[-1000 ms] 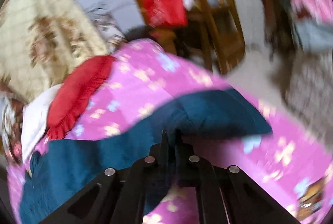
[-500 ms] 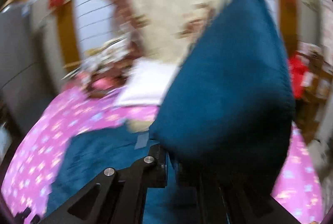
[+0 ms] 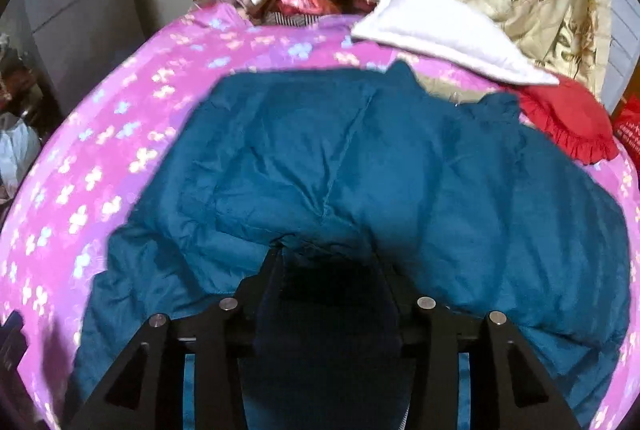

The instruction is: Fold large clothes

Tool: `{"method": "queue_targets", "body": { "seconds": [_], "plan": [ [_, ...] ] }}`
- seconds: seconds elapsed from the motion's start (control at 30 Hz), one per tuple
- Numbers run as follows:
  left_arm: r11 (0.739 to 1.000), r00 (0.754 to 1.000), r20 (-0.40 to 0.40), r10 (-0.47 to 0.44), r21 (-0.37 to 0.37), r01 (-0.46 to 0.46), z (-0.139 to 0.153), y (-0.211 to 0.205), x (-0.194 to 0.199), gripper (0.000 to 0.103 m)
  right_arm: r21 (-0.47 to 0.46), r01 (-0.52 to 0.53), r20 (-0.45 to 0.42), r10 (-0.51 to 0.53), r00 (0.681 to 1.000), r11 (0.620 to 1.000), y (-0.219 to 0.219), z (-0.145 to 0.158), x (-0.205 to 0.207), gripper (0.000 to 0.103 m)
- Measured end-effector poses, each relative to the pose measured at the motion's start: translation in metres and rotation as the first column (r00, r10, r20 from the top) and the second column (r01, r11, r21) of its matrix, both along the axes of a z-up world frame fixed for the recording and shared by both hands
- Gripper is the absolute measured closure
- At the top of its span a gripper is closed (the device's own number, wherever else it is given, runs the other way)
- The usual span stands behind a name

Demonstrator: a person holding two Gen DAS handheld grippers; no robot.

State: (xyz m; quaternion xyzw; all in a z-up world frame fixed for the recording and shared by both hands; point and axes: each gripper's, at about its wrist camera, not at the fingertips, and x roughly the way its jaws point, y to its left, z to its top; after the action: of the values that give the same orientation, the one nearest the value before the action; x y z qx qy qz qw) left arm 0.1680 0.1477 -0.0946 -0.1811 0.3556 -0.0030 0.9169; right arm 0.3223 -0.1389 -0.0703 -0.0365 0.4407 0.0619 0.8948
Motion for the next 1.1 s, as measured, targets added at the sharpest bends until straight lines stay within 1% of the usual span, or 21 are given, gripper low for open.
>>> {"method": "queue_targets", "body": {
  "seconds": [0.07, 0.13, 0.17, 0.23, 0.3, 0.33, 0.4, 0.43, 0.53, 0.63, 0.7, 0.73, 0.8, 0.87, 0.9, 0.93, 0.97, 1.03, 1.1],
  "plan": [
    [1.0, 1.0, -0.007, 0.002, -0.005, -0.002, -0.001, 0.001, 0.001, 0.037, 0.004, -0.01, 0.069, 0.01, 0.998, 1.0, -0.003, 0.023, -0.009, 0.06],
    [1.0, 1.0, -0.006, -0.003, -0.007, 0.003, 0.0, -0.001, 0.001, 0.037, 0.003, -0.005, 0.106, 0.005, 0.994, 1.0, -0.003, 0.034, -0.004, 0.06],
    [1.0, 1.0, -0.003, -0.002, 0.001, 0.002, 0.0, -0.002, 0.001, 0.037, 0.001, 0.013, 0.11, -0.013, 0.994, 1.0, -0.003, 0.035, 0.002, 0.06],
    [1.0, 1.0, 0.004, 0.002, 0.031, -0.002, 0.002, -0.005, 0.0, 0.037, -0.008, 0.076, 0.092, -0.075, 0.993, 0.997, -0.004, 0.029, 0.023, 0.06],
    [0.999, 1.0, 0.009, 0.007, 0.052, -0.008, 0.002, -0.005, -0.001, 0.037, -0.02, 0.142, 0.051, -0.141, 0.989, 0.99, -0.008, 0.012, 0.043, 0.061],
    [0.998, 1.0, 0.01, 0.01, 0.059, -0.01, 0.001, -0.004, 0.0, 0.037, -0.02, 0.172, 0.013, -0.172, 0.985, 0.985, -0.009, 0.001, 0.052, 0.062],
    [0.999, 1.0, 0.005, 0.009, 0.054, -0.009, 0.0, -0.002, 0.002, 0.037, 0.04, 0.196, -0.049, -0.194, 0.98, 0.98, -0.012, -0.013, 0.063, 0.063],
    [0.999, 1.0, 0.0, 0.008, 0.047, -0.008, -0.001, -0.001, 0.004, 0.037, 0.075, 0.193, -0.061, -0.189, 0.98, 0.978, -0.008, -0.018, 0.069, 0.062],
    [0.999, 1.0, -0.013, 0.002, 0.042, -0.001, -0.004, -0.001, 0.007, 0.037, 0.099, 0.125, -0.074, -0.118, 0.99, 0.987, 0.02, -0.022, 0.079, 0.063],
    [0.998, 1.0, -0.022, -0.01, 0.058, 0.011, -0.005, -0.006, 0.01, 0.037, 0.075, 0.06, -0.081, -0.054, 0.995, 0.995, 0.048, -0.026, 0.082, 0.064],
    [0.997, 1.0, -0.022, -0.013, 0.072, 0.015, -0.006, -0.009, 0.01, 0.037, 0.049, 0.043, -0.076, -0.039, 0.996, 0.998, 0.059, -0.03, 0.083, 0.064],
    [0.997, 1.0, -0.022, -0.012, 0.081, 0.014, -0.006, -0.011, 0.01, 0.037, 0.053, 0.031, -0.077, -0.027, 0.997, 0.998, 0.062, -0.03, 0.082, 0.064],
    [0.995, 1.0, -0.021, -0.009, 0.103, 0.011, -0.006, -0.014, 0.011, 0.037, 0.049, 0.009, -0.072, -0.005, 0.997, 0.999, 0.064, -0.027, 0.078, 0.064],
    [0.993, 1.0, -0.02, -0.013, 0.118, 0.016, -0.005, -0.018, 0.01, 0.037, 0.07, -0.019, -0.044, 0.022, 0.999, 0.997, 0.062, -0.015, 0.066, 0.064],
    [0.993, 1.0, -0.019, -0.015, 0.121, 0.018, -0.005, -0.02, 0.01, 0.037, 0.079, -0.021, -0.017, 0.022, 1.0, 0.997, 0.059, -0.007, 0.057, 0.064],
    [0.992, 1.0, -0.018, -0.019, 0.127, 0.021, -0.005, -0.021, 0.009, 0.037, 0.066, -0.007, 0.014, 0.006, 1.0, 0.998, 0.055, 0.001, 0.049, 0.064],
    [0.991, 1.0, -0.018, -0.021, 0.131, 0.023, -0.005, -0.022, 0.009, 0.037, 0.022, 0.022, 0.053, -0.024, 0.998, 1.0, 0.05, 0.009, 0.04, 0.064],
    [0.991, 0.999, -0.023, -0.023, 0.135, 0.025, -0.006, -0.024, 0.009, 0.037, -0.07, 0.058, 0.123, -0.049, 0.991, 0.996, 0.042, 0.02, 0.025, 0.064],
    [0.991, 0.999, -0.028, -0.025, 0.132, 0.029, -0.007, -0.025, 0.01, 0.037, -0.198, 0.097, 0.197, -0.058, 0.979, 0.975, 0.032, 0.025, 0.012, 0.064]
  ]
}}
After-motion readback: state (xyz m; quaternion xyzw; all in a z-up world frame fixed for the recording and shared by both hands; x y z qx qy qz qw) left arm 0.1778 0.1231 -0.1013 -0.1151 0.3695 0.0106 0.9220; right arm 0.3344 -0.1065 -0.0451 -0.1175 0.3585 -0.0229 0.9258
